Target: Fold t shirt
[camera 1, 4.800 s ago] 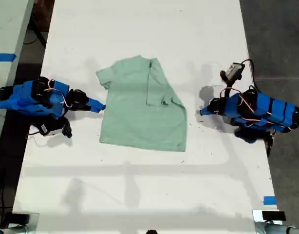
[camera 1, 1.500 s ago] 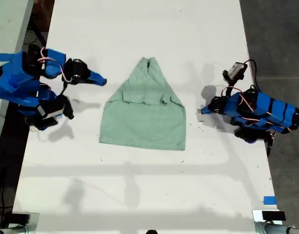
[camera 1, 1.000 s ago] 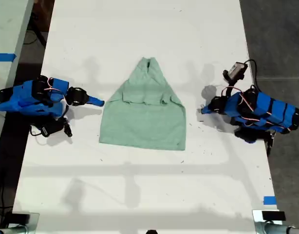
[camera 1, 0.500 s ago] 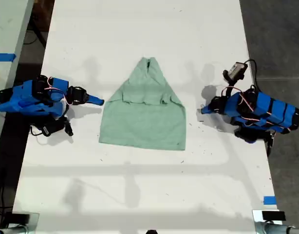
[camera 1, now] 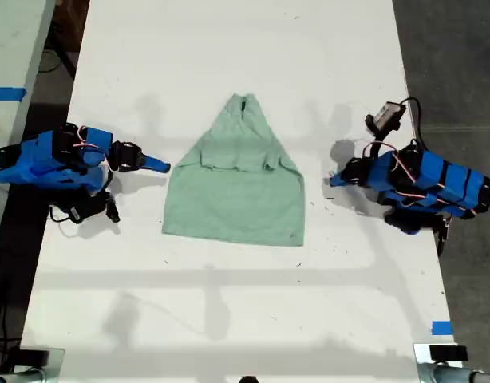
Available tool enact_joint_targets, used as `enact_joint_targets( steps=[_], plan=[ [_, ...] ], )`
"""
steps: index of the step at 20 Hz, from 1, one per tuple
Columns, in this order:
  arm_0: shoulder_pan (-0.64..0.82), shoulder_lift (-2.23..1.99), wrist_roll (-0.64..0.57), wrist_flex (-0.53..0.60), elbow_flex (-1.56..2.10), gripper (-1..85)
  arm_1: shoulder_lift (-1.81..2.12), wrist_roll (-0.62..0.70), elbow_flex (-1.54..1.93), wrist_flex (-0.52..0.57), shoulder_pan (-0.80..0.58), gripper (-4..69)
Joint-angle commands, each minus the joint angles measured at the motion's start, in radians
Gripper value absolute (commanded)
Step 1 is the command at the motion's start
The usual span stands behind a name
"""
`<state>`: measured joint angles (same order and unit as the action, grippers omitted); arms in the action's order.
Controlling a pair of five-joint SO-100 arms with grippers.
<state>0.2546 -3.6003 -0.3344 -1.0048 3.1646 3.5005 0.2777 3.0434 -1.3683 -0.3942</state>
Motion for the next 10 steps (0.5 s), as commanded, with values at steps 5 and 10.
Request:
enact_joint_targets(
  steps=[5, 10],
  plan=[
    [0.034, -0.006, 0.023, 0.0, 0.003, -0.1, 0.011, -0.014, 0.034, -0.002, 0.008, 1.2],
    [0.034, -0.006, 0.021, -0.002, 0.003, -0.1, 0.011, -0.015, 0.034, -0.002, 0.009, 1.2]
  ],
)
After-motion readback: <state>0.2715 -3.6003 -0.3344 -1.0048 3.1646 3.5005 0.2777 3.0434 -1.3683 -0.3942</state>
